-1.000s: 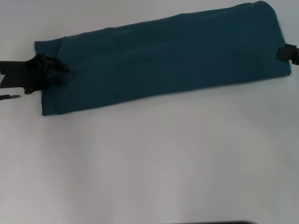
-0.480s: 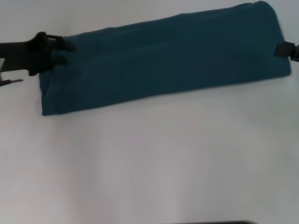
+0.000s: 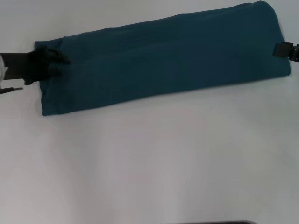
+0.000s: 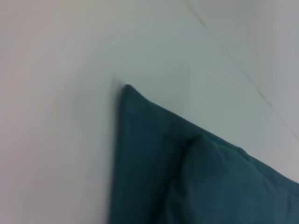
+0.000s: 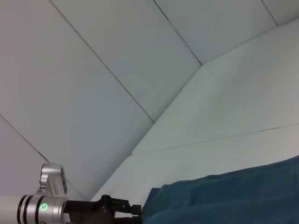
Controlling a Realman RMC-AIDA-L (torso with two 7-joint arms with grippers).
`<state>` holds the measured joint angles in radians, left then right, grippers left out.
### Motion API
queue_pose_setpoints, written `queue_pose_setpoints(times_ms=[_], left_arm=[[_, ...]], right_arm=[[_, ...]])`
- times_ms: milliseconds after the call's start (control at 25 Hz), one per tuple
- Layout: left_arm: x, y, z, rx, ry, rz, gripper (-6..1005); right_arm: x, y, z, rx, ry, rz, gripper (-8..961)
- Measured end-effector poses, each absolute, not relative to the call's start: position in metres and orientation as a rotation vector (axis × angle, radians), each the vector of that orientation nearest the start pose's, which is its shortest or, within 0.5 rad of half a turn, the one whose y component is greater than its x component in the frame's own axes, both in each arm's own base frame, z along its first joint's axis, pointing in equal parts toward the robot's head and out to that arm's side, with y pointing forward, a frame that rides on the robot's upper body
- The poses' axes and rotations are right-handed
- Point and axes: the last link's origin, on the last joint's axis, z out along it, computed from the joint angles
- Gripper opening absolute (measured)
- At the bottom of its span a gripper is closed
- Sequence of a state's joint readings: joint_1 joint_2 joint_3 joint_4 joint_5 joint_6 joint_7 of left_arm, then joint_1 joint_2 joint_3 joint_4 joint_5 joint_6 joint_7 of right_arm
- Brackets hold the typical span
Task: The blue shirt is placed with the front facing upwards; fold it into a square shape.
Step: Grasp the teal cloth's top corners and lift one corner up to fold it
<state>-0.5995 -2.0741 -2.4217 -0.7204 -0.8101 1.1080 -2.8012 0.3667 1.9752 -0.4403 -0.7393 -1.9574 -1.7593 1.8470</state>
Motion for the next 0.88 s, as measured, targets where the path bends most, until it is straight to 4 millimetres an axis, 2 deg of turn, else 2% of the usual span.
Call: queue_pose_setpoints(times_ms=[160, 440, 680, 880], left_arm=[[-0.310, 0.385, 0.022, 2.195, 2.763, 0.646, 438], [-0.301, 0.375, 0.034, 2.210, 2.665, 0.622, 439], [-0.307, 0.372, 0.024, 2.207, 2.699, 0.601, 439], [-0.305, 0.379, 0.017, 2.210, 2.729, 0.676, 439]], right_arm=[[0.319, 0.288, 0.091, -2.348, 1.285, 0.961, 931], [0.318, 0.288, 0.090, -2.346, 1.295, 0.965, 930], [0.320, 0.286, 0.089, -2.341, 1.302, 0.964, 930], [0.320, 0.286, 0.088, -2.338, 1.305, 0.965, 930]])
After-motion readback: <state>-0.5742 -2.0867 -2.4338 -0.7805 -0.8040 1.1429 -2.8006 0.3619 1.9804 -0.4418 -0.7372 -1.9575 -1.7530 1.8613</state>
